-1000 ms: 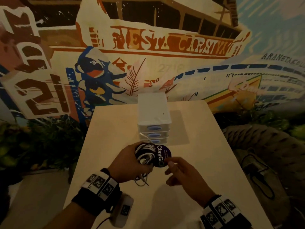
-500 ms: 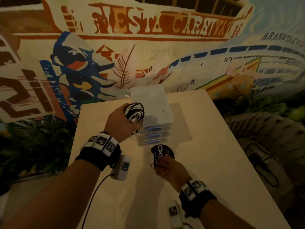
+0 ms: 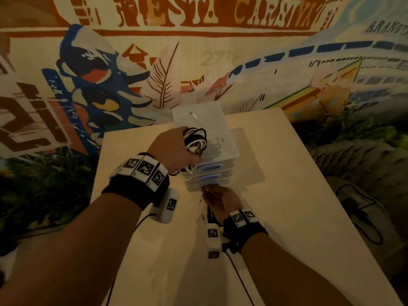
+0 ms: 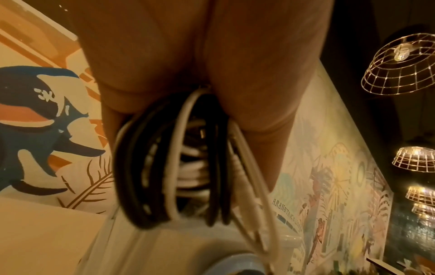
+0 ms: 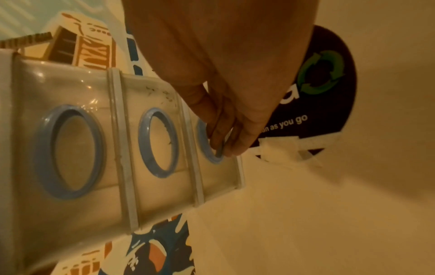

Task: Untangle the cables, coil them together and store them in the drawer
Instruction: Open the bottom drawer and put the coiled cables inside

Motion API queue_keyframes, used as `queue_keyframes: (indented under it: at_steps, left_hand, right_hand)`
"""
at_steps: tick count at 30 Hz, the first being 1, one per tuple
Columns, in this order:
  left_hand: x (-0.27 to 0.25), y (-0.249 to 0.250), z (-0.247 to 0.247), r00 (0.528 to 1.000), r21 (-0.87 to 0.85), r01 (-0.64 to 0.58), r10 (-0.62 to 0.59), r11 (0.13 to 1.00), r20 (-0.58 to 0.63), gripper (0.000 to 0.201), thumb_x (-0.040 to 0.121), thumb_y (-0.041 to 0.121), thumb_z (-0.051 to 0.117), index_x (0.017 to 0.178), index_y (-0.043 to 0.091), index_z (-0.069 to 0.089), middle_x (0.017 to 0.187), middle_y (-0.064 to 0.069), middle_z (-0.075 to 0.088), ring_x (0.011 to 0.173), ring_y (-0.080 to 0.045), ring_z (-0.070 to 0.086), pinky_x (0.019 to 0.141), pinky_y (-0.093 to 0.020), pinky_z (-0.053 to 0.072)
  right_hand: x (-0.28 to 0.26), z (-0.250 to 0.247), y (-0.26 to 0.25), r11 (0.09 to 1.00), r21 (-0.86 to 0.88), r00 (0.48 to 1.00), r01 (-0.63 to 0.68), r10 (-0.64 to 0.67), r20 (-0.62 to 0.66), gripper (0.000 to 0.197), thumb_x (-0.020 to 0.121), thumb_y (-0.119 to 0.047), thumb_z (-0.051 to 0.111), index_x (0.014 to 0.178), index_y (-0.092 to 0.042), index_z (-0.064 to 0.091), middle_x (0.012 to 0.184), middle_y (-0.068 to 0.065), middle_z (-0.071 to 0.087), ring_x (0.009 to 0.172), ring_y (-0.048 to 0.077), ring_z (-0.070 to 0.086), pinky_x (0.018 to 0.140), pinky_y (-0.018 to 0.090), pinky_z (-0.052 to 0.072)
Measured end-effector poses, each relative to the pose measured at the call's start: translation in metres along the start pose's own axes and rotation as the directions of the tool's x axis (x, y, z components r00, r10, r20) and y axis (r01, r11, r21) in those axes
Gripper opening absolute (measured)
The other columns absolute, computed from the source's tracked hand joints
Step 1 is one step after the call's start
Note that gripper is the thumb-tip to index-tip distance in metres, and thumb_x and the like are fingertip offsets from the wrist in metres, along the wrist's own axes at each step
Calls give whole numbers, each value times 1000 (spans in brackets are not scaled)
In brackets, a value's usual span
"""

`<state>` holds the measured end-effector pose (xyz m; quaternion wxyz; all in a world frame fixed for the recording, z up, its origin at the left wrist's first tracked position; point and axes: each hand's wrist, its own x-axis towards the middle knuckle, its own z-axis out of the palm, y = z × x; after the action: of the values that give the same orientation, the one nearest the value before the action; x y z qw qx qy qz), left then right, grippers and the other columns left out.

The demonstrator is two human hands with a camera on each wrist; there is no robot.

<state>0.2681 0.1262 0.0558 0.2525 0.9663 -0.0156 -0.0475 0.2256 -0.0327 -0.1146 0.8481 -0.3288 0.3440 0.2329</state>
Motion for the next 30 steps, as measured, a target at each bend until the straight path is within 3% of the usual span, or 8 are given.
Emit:
queue_keyframes:
  at_steps: [5, 8, 10, 12, 17, 24, 30]
  left_hand:
    - [7, 5, 3, 997, 37, 46, -48, 998, 62, 57, 66, 44, 81, 117, 23, 66, 102, -1, 69, 93, -24, 64, 80, -36, 53]
    - [8, 5, 0, 993, 27, 84, -86, 996, 85, 56, 64, 47, 80, 113, 23, 67, 101, -1, 70, 92, -23, 65, 81, -36, 54]
    - [9, 6, -2, 989, 27, 102, -105, 994, 102, 53, 66, 43, 82, 111, 20, 67, 101, -3, 69, 93, -24, 64, 82, -37, 54]
    - [10, 7, -3, 985, 24, 121, -123, 992, 118, 46, 70, 36, 84, 110, 19, 67, 100, -3, 69, 93, -24, 64, 79, -34, 51]
    - [12, 7, -4, 980, 10, 143, -143, 990, 138, 42, 73, 32, 84, 109, 19, 66, 99, -2, 68, 91, -22, 63, 74, -30, 44]
    - [10, 11, -6, 973, 8, 188, -188, 982, 133, 47, 75, 32, 85, 114, 16, 65, 104, -5, 68, 90, -22, 61, 76, -32, 44]
    - [8, 13, -5, 969, 34, 214, -217, 976, 116, 52, 72, 36, 86, 116, 15, 66, 107, -7, 70, 91, -24, 63, 75, -31, 45]
  right_hand:
    - [6, 0, -4, 995, 95, 1000, 12, -13, 13, 32, 101, -5, 55, 132, 3, 60, 119, 21, 68, 103, 37, 66, 90, 44, 54]
    - [11, 3, -1, 984, 177, 1000, 25, -27, 11, 33, 101, -5, 54, 133, 1, 59, 126, 22, 67, 103, 36, 67, 87, 42, 58]
    - [11, 4, 4, 977, 212, 999, 33, -38, 19, 33, 101, -6, 55, 134, 1, 60, 119, 21, 70, 99, 33, 69, 75, 39, 62]
    - [9, 2, 9, 972, 233, 999, 41, -47, 19, 31, 101, -6, 55, 130, 1, 62, 107, 18, 73, 93, 32, 71, 70, 37, 62]
    - [-10, -14, 14, 979, 194, 994, 59, -75, 75, 25, 101, -4, 50, 121, -1, 65, 102, 20, 70, 88, 32, 71, 76, 37, 61]
    - [-48, -58, 24, 977, 203, 997, -63, 54, 52, 41, 95, -1, 50, 135, 3, 54, 102, 25, 69, 89, 36, 69, 76, 40, 63]
    - [-72, -76, 39, 980, 168, 994, -109, 107, 22, 32, 93, -1, 53, 124, 4, 60, 95, 22, 68, 85, 33, 67, 85, 41, 59]
